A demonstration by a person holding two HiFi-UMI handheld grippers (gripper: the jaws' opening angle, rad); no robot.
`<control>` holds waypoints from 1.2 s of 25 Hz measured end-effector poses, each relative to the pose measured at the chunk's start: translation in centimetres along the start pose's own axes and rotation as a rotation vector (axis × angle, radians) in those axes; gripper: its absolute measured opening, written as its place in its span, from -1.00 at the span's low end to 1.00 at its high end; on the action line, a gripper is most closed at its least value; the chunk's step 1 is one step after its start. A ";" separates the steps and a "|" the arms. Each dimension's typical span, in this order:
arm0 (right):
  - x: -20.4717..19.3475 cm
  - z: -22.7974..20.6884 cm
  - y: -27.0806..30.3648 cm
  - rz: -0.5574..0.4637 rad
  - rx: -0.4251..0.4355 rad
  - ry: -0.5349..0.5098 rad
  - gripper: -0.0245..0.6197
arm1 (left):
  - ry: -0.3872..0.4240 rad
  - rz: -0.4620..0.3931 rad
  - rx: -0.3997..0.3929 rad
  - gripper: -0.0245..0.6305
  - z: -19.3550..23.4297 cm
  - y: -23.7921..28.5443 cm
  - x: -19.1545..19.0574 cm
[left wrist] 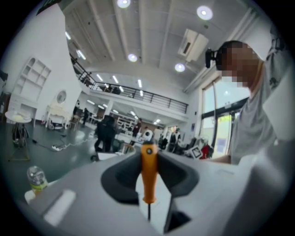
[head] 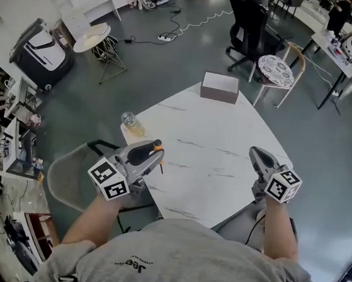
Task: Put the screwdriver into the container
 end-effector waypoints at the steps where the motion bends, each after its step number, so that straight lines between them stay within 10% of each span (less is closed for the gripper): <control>1: -0.1 -0.4 0.6 0.003 -0.007 -0.001 -0.90 | 0.004 0.008 0.004 -0.58 0.9 0.3 0.0; 18: 11.9 -7.6 9.2 -0.006 -0.087 -0.250 -0.90 | 0.303 0.169 -0.115 -0.59 9.9 13.0 14.0; 30: 8.5 -15.0 14.9 0.061 -0.096 -0.271 -0.90 | 0.554 0.508 -0.117 -0.58 14.8 29.2 16.1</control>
Point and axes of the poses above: the fingertips, and each gripper's own axes: y forward along the fingers, z to its left, x out of its top, the point moved 10 cm from there along -y, backward along the fingers, and after that the axes turned 10 degrees about -y, right-handed, at the moved point
